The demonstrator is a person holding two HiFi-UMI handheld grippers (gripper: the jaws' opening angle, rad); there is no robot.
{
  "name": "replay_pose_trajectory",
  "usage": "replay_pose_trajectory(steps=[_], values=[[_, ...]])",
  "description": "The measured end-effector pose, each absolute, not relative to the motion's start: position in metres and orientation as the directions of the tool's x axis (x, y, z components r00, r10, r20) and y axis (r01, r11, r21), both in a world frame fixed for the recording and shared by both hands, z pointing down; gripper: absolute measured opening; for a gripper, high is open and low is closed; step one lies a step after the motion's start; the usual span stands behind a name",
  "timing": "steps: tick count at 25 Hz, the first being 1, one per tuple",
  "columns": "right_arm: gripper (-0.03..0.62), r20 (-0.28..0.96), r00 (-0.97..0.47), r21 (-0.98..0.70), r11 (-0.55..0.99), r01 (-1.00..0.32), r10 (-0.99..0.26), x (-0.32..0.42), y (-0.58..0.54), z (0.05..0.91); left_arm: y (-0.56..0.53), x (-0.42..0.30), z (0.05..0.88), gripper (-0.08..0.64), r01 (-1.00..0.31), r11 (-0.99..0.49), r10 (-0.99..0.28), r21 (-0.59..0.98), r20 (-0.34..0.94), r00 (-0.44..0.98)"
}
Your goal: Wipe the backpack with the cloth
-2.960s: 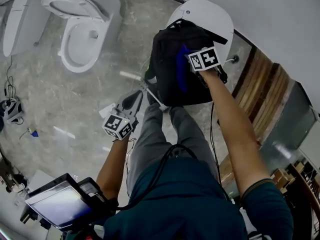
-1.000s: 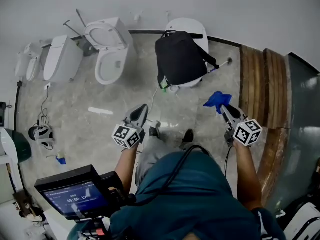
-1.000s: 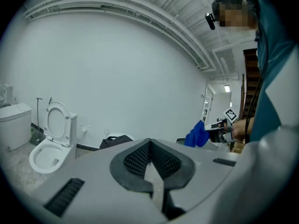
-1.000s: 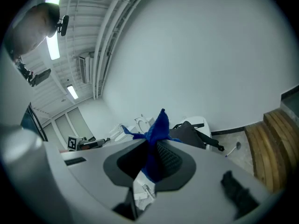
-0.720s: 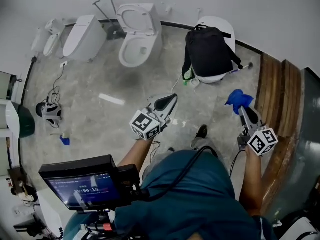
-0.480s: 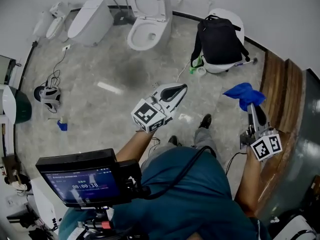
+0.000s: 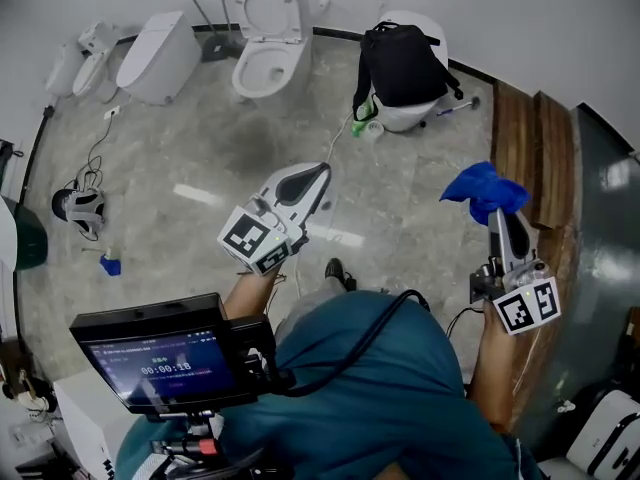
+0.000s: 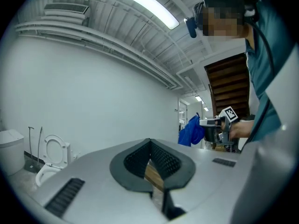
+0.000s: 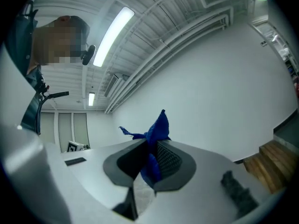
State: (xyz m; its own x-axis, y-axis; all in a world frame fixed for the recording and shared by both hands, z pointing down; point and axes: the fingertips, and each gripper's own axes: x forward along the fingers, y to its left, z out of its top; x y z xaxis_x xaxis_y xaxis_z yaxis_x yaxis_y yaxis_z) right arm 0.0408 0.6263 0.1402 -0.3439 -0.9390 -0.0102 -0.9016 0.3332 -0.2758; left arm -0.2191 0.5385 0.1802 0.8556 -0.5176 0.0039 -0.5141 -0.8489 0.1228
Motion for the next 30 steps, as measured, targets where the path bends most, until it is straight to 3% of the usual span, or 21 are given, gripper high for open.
replay_pose_trajectory(steps=[8, 22, 30], values=[[0.051, -0.016, -0.394, -0.181, 0.390, -0.903, -0.919, 0.075, 0.781, 0.124, 0.698, -0.176, 0.157, 0.005, -0.565, -0.818, -0.570, 0.104, -0.022, 0.821], [0.051, 0.048, -0.422, -0.151, 0.411, -0.899, -0.905, 0.084, 0.815, 0.136, 0.729, -0.162, 0.156, 0.005, -0.602, -0.791, -0.603, 0.113, 0.024, 0.797], [0.049, 0.037, -0.434, -0.129, 0.426, -0.895, -0.900, 0.069, 0.867, 0.129, 0.792, -0.165, 0.129, 0.005, -0.589, -0.804, -0.592, 0.073, -0.026, 0.805]])
